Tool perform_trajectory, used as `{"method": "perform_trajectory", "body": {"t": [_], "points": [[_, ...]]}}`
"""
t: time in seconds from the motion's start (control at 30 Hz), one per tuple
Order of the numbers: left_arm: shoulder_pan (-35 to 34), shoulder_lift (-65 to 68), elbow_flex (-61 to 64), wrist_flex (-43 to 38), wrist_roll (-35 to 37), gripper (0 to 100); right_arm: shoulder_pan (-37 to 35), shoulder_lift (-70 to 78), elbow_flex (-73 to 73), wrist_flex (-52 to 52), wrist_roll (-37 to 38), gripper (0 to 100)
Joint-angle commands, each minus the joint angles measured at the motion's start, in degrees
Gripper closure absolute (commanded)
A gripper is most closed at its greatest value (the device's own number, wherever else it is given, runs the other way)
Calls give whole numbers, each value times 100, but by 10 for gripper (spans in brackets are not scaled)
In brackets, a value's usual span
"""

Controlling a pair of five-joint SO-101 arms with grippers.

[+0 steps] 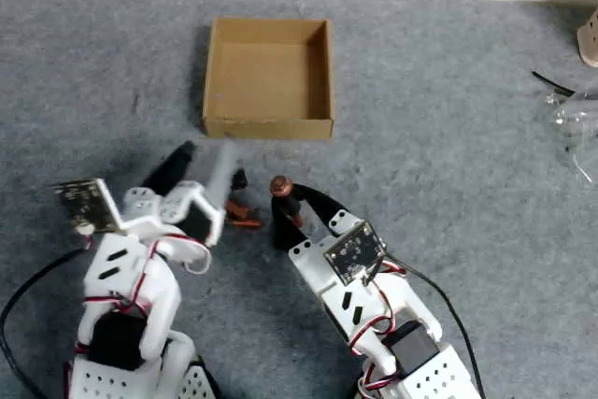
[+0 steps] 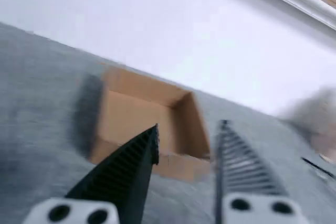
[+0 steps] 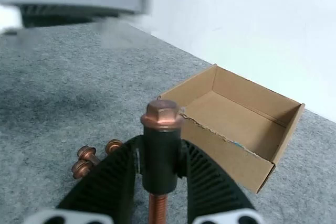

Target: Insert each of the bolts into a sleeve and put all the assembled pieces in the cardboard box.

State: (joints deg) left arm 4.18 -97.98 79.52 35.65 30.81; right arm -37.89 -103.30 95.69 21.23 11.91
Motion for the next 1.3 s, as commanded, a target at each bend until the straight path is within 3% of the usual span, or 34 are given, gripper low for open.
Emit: {"method": "perform_trajectory", "body": {"t": [0.0,0.27,0.4,0.6,0.87,1.27], "points": [[-488,-57,127,-9,9,983,57,-92,330,-251,-18,994],[-637,-57,673,26,-44,993,66,-92,365,-251,-18,994],[-1007,-4,690,290,-1451,994,127,-84,365,-251,-18,994],[-1174,-4,4,1741,-1952,994,374,-31,356,-242,-18,994],[-1490,4,462,1064,-2092,993,409,-22,233,268,-18,994],[-1516,4,585,1046,-2180,993,778,22,-426,312,158,994]]}}
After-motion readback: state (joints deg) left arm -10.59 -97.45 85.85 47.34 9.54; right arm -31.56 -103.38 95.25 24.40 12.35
